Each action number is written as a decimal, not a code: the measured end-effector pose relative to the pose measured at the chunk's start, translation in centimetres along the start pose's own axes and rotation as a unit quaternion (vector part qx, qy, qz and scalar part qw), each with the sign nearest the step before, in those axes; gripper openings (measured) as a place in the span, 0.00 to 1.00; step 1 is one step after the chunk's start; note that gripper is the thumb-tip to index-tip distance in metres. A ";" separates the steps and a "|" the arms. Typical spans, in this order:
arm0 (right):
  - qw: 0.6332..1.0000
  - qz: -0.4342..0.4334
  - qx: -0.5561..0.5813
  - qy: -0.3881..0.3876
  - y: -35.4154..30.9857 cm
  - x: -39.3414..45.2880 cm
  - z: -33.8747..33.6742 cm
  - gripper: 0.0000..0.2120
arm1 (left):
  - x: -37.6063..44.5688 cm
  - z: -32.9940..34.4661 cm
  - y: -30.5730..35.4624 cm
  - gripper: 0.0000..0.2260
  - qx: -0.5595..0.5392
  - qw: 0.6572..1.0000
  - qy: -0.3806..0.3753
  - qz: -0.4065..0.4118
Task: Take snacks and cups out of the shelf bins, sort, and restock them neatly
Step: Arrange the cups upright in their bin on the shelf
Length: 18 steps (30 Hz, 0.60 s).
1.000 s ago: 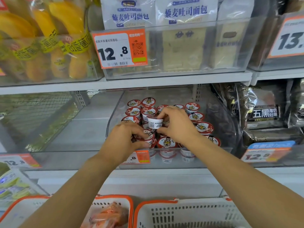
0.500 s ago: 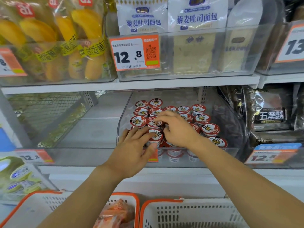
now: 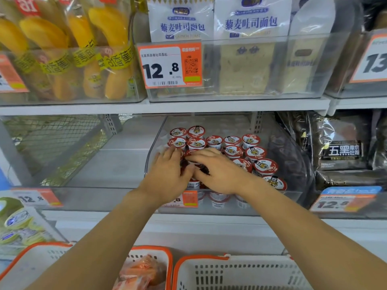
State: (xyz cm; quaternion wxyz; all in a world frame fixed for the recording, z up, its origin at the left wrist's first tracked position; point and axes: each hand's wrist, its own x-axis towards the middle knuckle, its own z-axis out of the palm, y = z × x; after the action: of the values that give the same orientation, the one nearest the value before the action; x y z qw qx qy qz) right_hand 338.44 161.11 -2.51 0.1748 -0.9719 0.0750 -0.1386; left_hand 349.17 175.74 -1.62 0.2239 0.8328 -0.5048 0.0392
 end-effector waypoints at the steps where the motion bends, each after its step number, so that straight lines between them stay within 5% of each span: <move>1: 1.000 0.004 -0.002 -0.001 0.1 -0.1 -0.1 0.25 | 0.2 0.6 -0.3 0.32 0.042 0.999 -0.026 -0.002; 6: 1.000 0.007 0.005 -0.006 0.4 0.1 -0.2 0.22 | 1.2 1.6 -1.5 0.41 0.046 0.997 -0.054 -0.024; 14: 0.998 0.047 -0.011 -0.042 -0.1 0.1 -0.4 0.23 | 0.5 1.1 -0.9 0.32 0.032 0.999 -0.035 -0.021; 18: 0.998 0.046 0.032 0.042 0.1 -1.0 -1.2 0.21 | -1.6 -0.1 -0.1 0.19 -0.029 0.997 0.071 0.010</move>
State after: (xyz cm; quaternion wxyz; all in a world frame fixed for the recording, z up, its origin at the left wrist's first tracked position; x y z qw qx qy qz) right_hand 337.12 160.83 -1.73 0.2090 -0.9547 0.1221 -0.1734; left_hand 348.49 177.12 -1.99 0.2830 0.8160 -0.4966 0.0858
